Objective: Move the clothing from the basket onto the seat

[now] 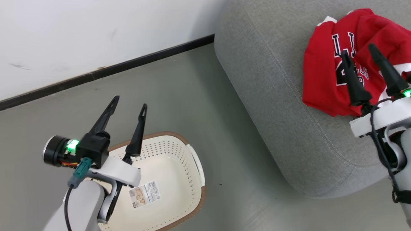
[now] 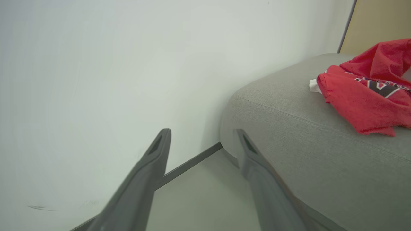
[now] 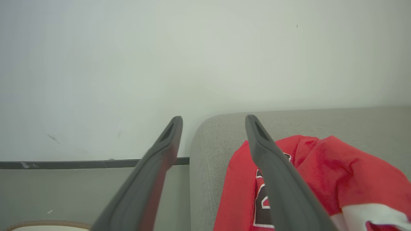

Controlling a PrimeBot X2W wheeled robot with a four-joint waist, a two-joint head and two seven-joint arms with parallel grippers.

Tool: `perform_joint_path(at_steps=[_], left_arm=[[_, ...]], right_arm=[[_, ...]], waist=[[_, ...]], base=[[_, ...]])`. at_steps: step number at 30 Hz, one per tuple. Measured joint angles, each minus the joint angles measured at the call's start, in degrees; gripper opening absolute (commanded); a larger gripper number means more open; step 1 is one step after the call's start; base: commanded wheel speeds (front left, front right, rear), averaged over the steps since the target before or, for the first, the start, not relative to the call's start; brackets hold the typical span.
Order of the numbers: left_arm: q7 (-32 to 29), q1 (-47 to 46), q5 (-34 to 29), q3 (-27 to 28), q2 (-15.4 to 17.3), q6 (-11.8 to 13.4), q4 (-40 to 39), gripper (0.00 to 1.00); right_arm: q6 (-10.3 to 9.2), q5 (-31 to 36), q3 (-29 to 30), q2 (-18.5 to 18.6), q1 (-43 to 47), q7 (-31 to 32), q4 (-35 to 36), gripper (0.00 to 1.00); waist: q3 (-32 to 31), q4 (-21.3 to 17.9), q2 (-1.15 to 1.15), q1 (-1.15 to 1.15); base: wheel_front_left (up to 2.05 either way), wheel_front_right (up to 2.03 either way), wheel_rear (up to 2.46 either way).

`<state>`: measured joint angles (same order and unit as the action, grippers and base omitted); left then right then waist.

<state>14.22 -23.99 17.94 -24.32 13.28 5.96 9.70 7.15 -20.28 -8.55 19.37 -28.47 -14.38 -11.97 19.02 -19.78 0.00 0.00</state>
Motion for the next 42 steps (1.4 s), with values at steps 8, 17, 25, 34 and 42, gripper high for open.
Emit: perform_joint_path(at_steps=[8,17,25,34,42], left_arm=[[0.2,4.6,1.6,5.2,-0.4,3.7,0.3,1.0],[0.2,10.2,1.7,10.0,-2.4,7.0,-2.6,1.0],[0.2,15.1,1.6,11.6,-4.2,8.2,-3.8,1.0],[0.2,19.4,0.4,11.2,-5.8,8.5,-5.0,1.0],[0.2,21.8,-0.2,11.6,-5.9,8.5,-5.0,1.0]], right_arm=[[0.0,3.1,-3.8,-1.8,-0.6,0.0,0.0,1.0],[0.0,6.3,-3.8,-4.5,-0.6,0.0,-0.1,1.0],[0.0,7.9,-2.8,-6.9,5.1,0.0,-0.3,1.0],[-0.01,9.8,-0.7,-10.0,14.5,0.0,1.2,1.0],[0.0,10.5,1.3,-13.1,21.5,0.0,2.1,1.0]], waist=[[-2.7,3.6,0.0,0.0],[-6.2,7.7,0.0,0.0],[-9.5,11.0,0.0,0.0],[-13.9,14.5,0.0,0.0],[-17.2,16.9,0.0,0.0]], base=[[0.0,0.0,0.0],[0.0,0.0,0.0],[0.0,0.0,0.0],[0.0,0.0,0.0],[0.0,0.0,0.0]])
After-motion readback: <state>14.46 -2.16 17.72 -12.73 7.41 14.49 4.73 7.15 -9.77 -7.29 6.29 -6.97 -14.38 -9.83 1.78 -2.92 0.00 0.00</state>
